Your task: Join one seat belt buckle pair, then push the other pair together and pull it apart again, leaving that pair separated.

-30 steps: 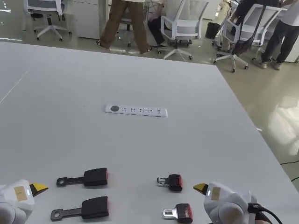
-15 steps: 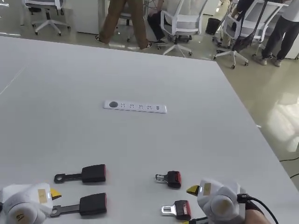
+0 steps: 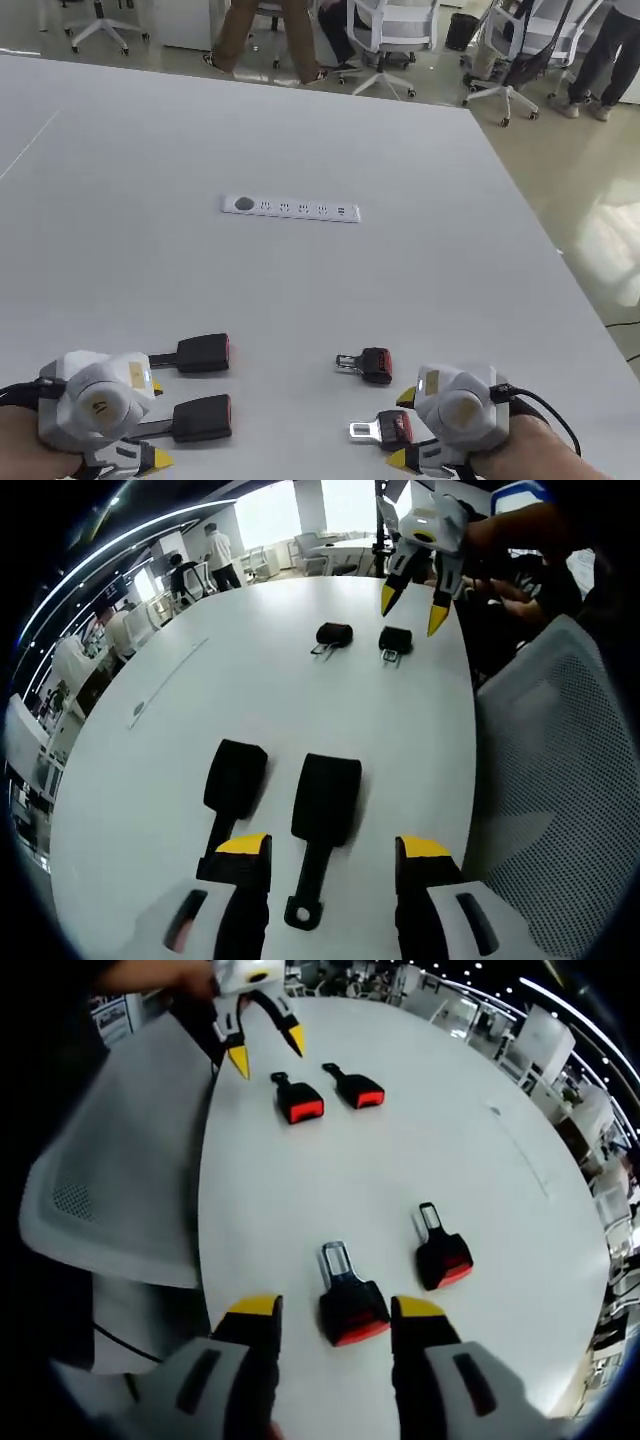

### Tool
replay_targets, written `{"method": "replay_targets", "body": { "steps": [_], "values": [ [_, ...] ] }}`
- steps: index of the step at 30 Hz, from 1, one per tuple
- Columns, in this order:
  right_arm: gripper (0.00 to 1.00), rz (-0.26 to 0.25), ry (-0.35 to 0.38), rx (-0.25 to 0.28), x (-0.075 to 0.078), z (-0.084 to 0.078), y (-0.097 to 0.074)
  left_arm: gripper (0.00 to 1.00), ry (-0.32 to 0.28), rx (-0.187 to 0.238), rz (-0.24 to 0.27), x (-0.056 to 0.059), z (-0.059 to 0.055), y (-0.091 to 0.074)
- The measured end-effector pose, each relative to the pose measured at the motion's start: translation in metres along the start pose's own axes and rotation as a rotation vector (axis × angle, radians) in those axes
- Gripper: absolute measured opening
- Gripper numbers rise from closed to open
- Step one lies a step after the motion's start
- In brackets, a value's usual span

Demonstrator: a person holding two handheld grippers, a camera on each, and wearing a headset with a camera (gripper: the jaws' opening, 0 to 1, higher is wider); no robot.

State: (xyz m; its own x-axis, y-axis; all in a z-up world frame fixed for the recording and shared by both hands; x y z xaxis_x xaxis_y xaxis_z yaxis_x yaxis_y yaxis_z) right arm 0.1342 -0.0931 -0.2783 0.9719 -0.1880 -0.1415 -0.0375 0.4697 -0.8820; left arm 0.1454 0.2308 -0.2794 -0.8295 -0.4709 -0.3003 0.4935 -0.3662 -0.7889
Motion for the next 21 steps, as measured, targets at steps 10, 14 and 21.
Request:
{"method": "replay_targets", "body": {
  "steps": [10,14,21],
  "values": [
    [0.37,0.054,-0.031,-0.044,0.014,-0.011,0.008,0.47,0.038,-0.012,-0.032,0.004,0.011,0.022],
    [0.36,0.059,-0.048,-0.056,0.017,-0.012,0.009,0.46,0.048,-0.021,-0.041,0.004,0.012,0.026],
    [0.36,0.086,-0.075,-0.076,0.017,-0.018,0.015,0.42,0.071,-0.035,-0.056,0.004,0.009,0.034]
  ]
}}
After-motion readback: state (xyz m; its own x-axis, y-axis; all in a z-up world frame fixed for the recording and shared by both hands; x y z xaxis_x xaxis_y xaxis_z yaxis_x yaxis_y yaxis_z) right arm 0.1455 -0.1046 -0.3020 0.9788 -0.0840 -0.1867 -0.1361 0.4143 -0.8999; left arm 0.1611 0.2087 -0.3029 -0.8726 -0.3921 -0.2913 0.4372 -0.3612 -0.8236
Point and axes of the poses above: the centre of the closed fingertips' face, and the gripper's own axes: y roughly forward along the fingers, x roughly to its right, z roughly out of its top, the point moved 6 cm from there along -y, roughly backward along the fingers, and after that the axes turned 15 degrees about z, right-handed, at the moved point
